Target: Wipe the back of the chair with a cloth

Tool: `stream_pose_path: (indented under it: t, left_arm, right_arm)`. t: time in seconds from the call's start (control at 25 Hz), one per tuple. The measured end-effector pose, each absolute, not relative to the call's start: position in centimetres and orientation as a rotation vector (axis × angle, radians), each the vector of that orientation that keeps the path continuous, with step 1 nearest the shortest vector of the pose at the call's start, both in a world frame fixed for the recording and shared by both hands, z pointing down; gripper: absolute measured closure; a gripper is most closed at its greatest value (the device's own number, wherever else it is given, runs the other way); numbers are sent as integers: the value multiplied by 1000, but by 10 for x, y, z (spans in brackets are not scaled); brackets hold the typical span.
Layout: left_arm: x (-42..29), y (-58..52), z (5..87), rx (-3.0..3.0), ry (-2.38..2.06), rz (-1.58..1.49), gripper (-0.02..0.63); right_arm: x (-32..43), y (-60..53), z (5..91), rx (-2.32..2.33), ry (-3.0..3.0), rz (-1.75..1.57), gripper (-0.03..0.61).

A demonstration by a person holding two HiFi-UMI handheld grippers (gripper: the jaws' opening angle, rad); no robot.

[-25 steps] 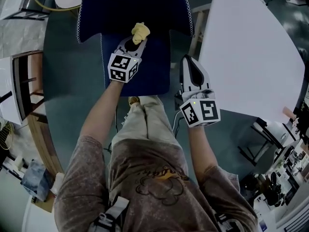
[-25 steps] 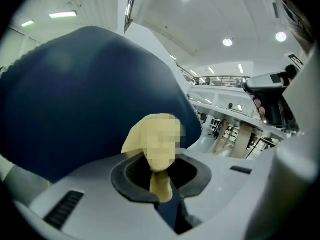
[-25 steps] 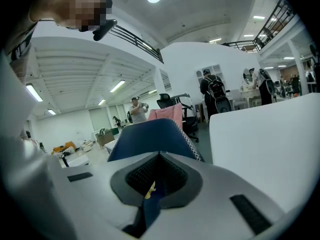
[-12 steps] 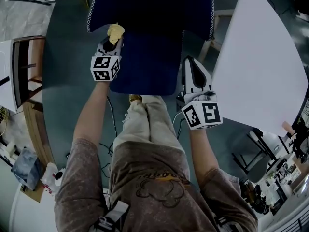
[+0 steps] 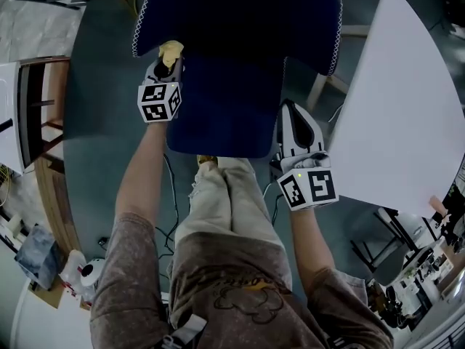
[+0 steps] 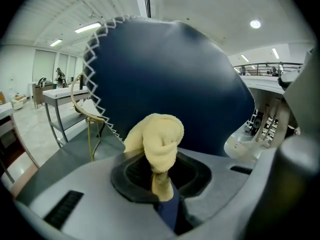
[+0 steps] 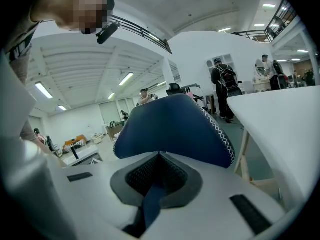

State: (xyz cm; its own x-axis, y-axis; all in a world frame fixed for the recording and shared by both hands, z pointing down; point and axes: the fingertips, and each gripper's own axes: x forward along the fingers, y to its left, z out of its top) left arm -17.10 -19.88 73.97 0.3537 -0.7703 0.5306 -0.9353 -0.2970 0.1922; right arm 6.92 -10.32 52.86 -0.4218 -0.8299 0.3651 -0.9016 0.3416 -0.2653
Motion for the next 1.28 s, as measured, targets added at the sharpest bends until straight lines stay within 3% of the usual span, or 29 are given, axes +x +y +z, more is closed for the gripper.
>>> stream_pose_path:
  t: [0.36,1.28]
  left_arm:
    - [-136,-213,752,2187,-1425,456,549]
    - [95,-202,752,2423,-819,461,549]
  right_arm:
    - [73,-108,544,1621,-2424,644,554]
    - [81,-76,546,1677,-2391,695,554]
